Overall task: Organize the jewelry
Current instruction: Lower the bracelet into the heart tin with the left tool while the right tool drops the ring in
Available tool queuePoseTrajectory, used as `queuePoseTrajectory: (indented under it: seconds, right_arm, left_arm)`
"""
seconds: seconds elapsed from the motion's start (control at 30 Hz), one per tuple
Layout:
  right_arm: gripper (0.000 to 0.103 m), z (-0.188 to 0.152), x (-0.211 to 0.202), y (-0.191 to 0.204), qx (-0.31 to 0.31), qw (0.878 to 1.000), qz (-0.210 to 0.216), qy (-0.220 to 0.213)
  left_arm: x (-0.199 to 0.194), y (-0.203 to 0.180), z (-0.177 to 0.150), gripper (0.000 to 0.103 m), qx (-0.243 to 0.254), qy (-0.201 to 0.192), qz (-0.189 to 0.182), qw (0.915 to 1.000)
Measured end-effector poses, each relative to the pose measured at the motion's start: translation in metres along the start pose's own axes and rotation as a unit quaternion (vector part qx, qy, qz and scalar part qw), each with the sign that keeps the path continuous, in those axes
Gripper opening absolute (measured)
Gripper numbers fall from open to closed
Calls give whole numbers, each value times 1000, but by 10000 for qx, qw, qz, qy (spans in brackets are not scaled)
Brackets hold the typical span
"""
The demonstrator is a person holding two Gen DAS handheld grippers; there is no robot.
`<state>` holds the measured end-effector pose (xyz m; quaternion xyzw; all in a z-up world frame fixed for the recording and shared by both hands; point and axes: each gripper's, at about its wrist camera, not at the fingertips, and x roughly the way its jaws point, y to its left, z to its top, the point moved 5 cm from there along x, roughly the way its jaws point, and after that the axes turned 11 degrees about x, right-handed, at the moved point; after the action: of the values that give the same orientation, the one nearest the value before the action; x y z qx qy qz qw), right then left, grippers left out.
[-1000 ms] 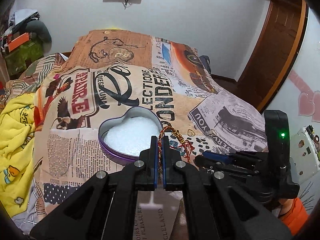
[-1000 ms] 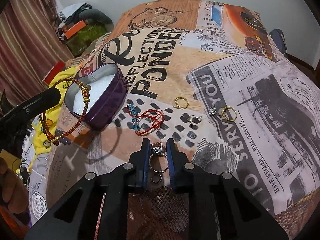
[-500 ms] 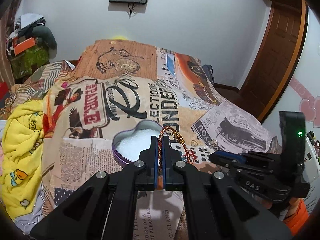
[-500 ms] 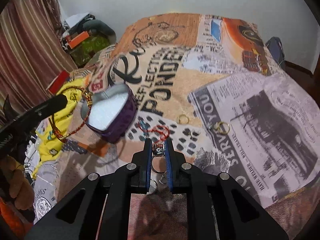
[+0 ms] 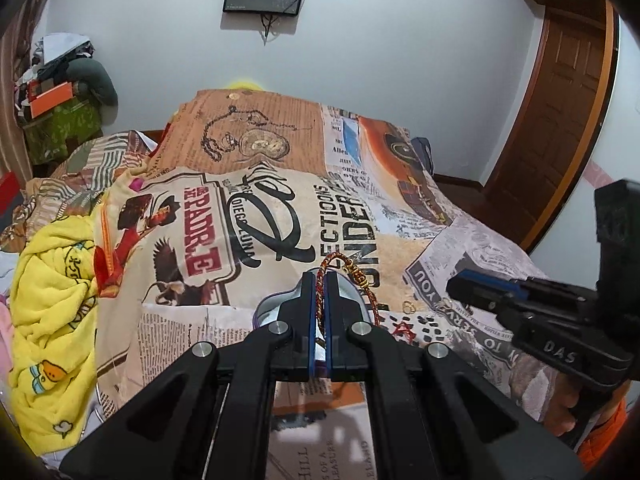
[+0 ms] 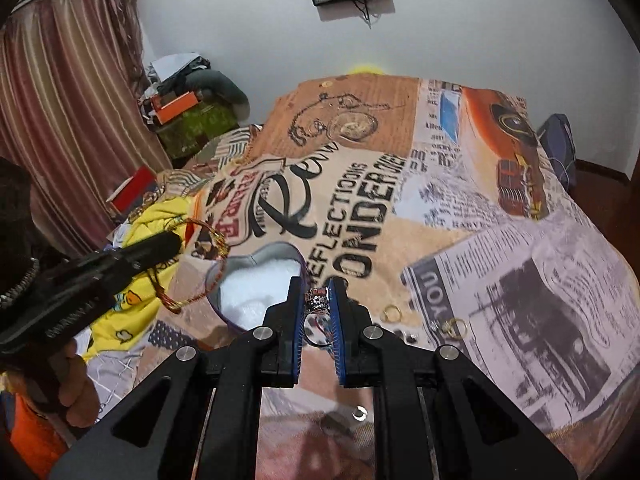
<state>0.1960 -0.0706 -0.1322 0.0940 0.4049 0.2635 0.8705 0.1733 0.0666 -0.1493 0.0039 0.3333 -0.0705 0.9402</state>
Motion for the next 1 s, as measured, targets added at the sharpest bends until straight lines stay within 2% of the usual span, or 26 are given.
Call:
queuePoseTrajectory:
  seconds: [0.37, 0.63, 0.8, 1.0]
  right_arm:
    - [11, 8, 17, 16, -71, 9997, 213, 46]
    - [11, 7, 32, 20, -120, 9995, 245, 186]
    - [11, 6, 43, 24, -135, 9990, 289, 310]
    - [11, 2, 58, 33, -226, 9980, 339, 491]
  left_arm:
    - [43, 2, -4, 2, 326, 471, -282, 9980]
    - [65, -1, -11, 2, 536, 704, -273, 9957]
    - [63, 3, -14, 2, 622, 747, -193, 9951]
    - [51, 16, -15, 6, 456, 680, -132, 9966]
